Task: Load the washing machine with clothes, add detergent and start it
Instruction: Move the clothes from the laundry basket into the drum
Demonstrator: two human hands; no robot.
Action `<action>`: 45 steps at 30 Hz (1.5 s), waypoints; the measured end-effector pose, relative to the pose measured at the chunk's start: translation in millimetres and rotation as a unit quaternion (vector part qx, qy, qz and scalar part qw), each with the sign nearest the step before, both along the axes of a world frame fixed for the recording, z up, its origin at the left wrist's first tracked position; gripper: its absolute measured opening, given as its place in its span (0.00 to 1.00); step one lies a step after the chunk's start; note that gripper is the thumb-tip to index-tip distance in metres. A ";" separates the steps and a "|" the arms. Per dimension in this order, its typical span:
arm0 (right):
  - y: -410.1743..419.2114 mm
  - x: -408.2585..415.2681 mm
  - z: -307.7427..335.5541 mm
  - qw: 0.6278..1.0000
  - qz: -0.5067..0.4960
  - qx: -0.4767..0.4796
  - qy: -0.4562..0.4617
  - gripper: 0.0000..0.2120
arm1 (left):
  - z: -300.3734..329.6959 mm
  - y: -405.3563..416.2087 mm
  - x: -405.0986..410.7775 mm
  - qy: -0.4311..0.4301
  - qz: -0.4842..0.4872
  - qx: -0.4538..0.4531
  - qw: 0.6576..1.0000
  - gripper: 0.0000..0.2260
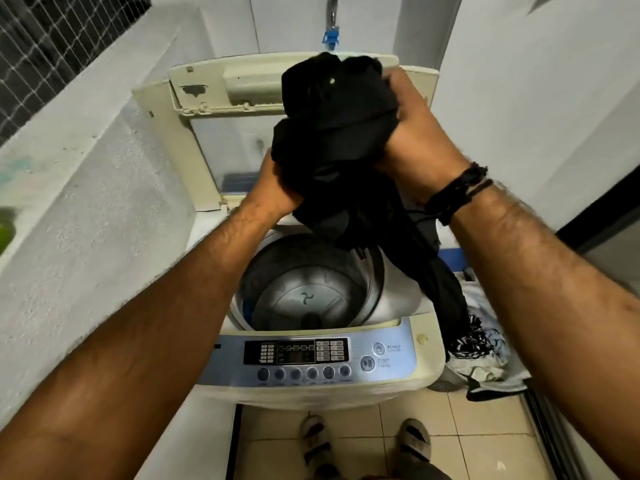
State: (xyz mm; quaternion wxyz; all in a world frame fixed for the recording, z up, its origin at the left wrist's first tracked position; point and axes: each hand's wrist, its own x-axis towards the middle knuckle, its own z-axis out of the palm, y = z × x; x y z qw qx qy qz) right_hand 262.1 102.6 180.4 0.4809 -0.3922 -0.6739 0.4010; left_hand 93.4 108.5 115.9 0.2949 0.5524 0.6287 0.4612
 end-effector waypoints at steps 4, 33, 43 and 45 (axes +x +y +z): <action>-2.0 35.8 -67.7 0.991 0.012 -0.121 -0.052 0.32 | 7.2 -2.3 -8.9 -0.188 -0.028 0.019 0.982 0.12; 3.8 -27.5 -162.0 0.829 0.044 -0.352 -0.433 0.32 | -79.6 -1.2 -107.8 0.277 -0.225 -0.346 0.868 0.33; 0.6 55.3 -209.6 0.781 -0.155 -0.297 -0.528 0.44 | -94.5 -7.8 -94.6 0.237 -0.195 -0.268 0.913 0.22; -8.1 80.5 -225.6 0.763 -0.140 -0.365 -0.515 0.48 | -95.3 -9.9 -91.0 0.242 -0.196 -0.257 0.915 0.20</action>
